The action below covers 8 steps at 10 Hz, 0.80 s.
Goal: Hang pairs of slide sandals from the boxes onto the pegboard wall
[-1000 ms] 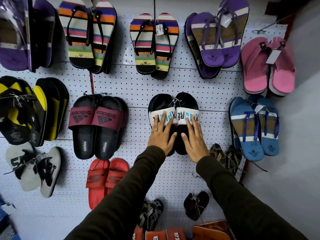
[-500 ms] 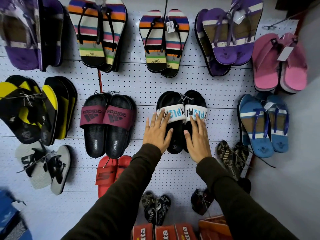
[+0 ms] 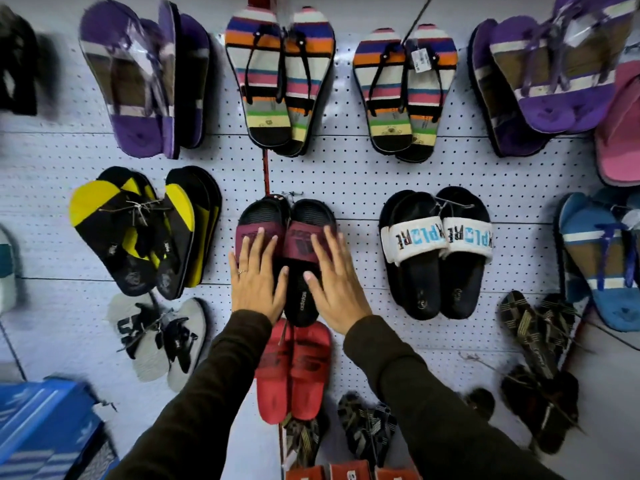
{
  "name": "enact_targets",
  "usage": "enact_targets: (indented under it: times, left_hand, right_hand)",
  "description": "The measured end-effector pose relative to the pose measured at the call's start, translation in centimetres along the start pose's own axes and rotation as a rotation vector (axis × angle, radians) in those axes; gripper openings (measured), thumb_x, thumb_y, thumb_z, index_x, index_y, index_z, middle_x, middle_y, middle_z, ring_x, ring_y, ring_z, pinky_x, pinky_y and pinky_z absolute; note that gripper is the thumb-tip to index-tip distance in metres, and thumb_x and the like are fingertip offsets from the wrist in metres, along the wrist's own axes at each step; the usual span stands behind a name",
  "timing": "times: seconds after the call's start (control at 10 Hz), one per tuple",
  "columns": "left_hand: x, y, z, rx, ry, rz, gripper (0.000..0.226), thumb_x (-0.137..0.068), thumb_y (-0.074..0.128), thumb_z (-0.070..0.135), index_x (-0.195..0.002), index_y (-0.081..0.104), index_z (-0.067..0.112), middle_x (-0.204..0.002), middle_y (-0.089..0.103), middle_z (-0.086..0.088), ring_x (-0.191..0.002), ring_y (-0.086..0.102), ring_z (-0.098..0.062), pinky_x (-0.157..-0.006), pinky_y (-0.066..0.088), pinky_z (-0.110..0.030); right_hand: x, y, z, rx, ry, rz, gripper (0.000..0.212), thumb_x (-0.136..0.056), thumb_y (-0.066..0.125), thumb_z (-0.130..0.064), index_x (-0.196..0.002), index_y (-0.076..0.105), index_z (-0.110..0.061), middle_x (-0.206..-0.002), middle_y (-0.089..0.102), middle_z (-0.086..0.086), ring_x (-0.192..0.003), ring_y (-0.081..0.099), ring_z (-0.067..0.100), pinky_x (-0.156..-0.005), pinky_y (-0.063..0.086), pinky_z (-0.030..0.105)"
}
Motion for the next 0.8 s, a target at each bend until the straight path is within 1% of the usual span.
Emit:
enact_targets:
  times: [0.1,0.2,0.3,0.5,0.6,0.7,0.8]
  left_hand:
    - [0.1,0.7,-2.1,-0.004,0.012,-0.072,0.064,-0.092,0.027,0.046,-0.153,0.029,0.023,-0.163,0.021,-0.001,-0.152,0.017,-0.025,-0.123,0.012,-0.049]
    - [-0.4,1.4,-3.0,0.036,0.063,-0.143,0.065,-0.093,0.026,0.046,-0.154,0.024,0.025,-0.165,0.016,0.0,-0.153,0.015,-0.025,-0.123,0.014,-0.046]
    - [-0.9,2.0,-3.5,0.069,0.106,-0.186,0.064,-0.095,0.032,0.044,-0.155,0.021,0.026,-0.165,0.014,0.0,-0.153,0.012,-0.025,-0.123,0.017,-0.046]
    - [-0.4,2.4,-3.7,0.035,0.119,-0.231,0.067,-0.095,0.033,0.046,-0.156,0.012,0.029,-0.166,0.004,0.002,-0.154,0.004,-0.023,-0.124,0.011,-0.046]
    - [-0.5,1.8,-3.3,0.012,0.09,-0.25,0.068,-0.095,0.03,0.047,-0.157,0.008,0.027,-0.166,0.002,0.001,-0.154,0.002,-0.023,-0.125,0.008,-0.046]
    - [-0.5,0.6,-2.3,0.035,0.057,-0.22,0.069,-0.095,0.032,0.046,-0.157,0.01,0.022,-0.166,0.005,-0.002,-0.154,0.002,-0.023,-0.125,0.007,-0.046]
    - [-0.8,-1.1,0.6,0.031,0.115,-0.126,0.07,-0.094,0.03,0.046,-0.157,0.014,0.02,-0.166,0.008,-0.001,-0.154,0.005,-0.023,-0.125,0.008,-0.047]
  right_hand:
    - [-0.7,2.4,-1.1,0.06,-0.011,-0.067,0.065,-0.102,0.036,-0.042,-0.16,0.019,-0.02,-0.17,0.002,0.003,-0.158,-0.006,0.027,-0.127,0.011,0.048]
    - [-1.0,3.7,-0.7,0.127,0.038,-0.104,0.066,-0.101,0.035,-0.043,-0.161,0.016,-0.02,-0.17,0.0,0.002,-0.158,-0.008,0.028,-0.127,0.012,0.048]
    - [-1.2,4.4,0.1,0.176,0.075,-0.115,0.067,-0.101,0.034,-0.043,-0.161,0.014,-0.02,-0.17,0.0,0.003,-0.158,-0.006,0.029,-0.127,0.017,0.046]
    - [-0.8,4.4,-0.1,0.165,0.112,-0.172,0.068,-0.101,0.035,-0.043,-0.161,0.01,-0.022,-0.17,-0.005,-0.001,-0.158,-0.009,0.026,-0.126,0.022,0.046]
    - [-1.1,2.1,-1.3,0.097,0.118,-0.179,0.068,-0.101,0.037,-0.045,-0.161,0.014,-0.021,-0.17,-0.001,0.0,-0.158,-0.001,0.023,-0.125,0.024,0.045]
    - [-1.0,-3.2,-1.4,-0.099,0.089,-0.002,0.062,-0.1,0.04,-0.048,-0.157,0.024,-0.03,-0.168,0.01,-0.005,-0.155,0.015,0.011,-0.124,0.029,0.038]
    - [-0.7,-13.0,-1.0,-0.251,-0.022,0.385,0.049,-0.098,0.051,-0.045,-0.144,0.035,-0.05,-0.16,0.028,-0.009,-0.148,0.03,0.001,-0.118,0.03,0.028]
Point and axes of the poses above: each hand's wrist, its own x-axis away from the middle knuckle, its own y-axis out of the palm, z = x × y, the point moved 3 cm from there along -x, towards the middle knuckle
